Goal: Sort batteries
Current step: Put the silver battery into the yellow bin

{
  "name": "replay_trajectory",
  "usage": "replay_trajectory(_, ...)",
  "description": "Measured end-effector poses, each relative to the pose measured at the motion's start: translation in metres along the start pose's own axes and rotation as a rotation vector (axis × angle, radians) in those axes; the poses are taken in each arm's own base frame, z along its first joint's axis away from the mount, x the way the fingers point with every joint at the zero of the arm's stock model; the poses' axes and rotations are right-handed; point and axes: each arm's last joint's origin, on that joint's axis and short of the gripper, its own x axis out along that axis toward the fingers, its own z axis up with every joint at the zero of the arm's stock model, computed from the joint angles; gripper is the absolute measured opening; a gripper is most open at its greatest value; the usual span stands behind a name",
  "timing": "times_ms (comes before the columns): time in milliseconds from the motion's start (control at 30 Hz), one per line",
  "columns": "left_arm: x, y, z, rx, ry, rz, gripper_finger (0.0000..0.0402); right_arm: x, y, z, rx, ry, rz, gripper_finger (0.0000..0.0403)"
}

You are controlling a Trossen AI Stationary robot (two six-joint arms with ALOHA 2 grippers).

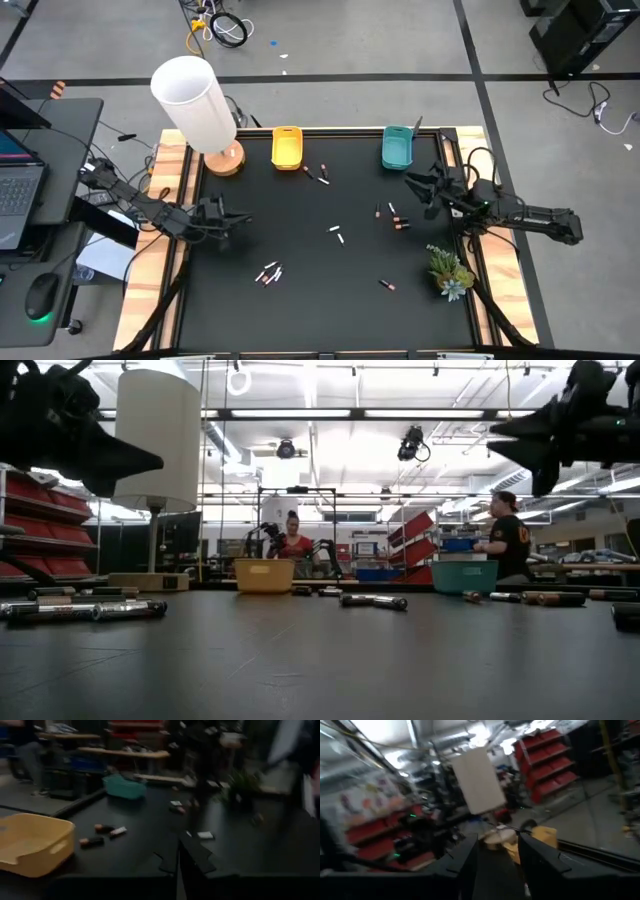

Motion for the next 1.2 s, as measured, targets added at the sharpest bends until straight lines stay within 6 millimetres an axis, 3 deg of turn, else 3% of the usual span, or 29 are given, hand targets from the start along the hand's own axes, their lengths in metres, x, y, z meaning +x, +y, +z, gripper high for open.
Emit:
replay_trajectory(133, 0.0, 0.001, 0.007, -0.123, -0.063, 0.053, 0.0021, 0.0, 0.003, 0.002, 0.014, 0.004, 0.084, 0.0149)
replay_trajectory(333, 0.0, 0.001, 0.008, -0.154, -0.075, 0.06, 0.0021, 0.001, 0.006, 0.002, 0.0, 0.01, 0.126, 0.0143)
replay_trajectory(600, -0.001, 0.001, 0.015, -0.041, -0.118, 0.08, 0.0023, 0.011, 0.012, -0.016, 0.054, 0.264, 0.218, 0.0128)
replay_trajectory(800, -0.001, 0.002, 0.017, 0.04, -0.129, 0.098, 0.0077, 0.023, 0.019, -0.029, -0.057, 0.44, 0.206, 0.0141)
replay_trajectory(967, -0.001, 0.003, 0.016, -0.028, -0.129, 0.146, 0.014, 0.036, 0.026, -0.032, -0.17, 0.489, 0.107, 0.0175)
replay_trajectory(1200, 0.001, 0.002, 0.01, 0.002, -0.086, 0.179, 0.0132, 0.07, 0.043, -0.028, -0.339, 0.596, 0.028, 0.0196)
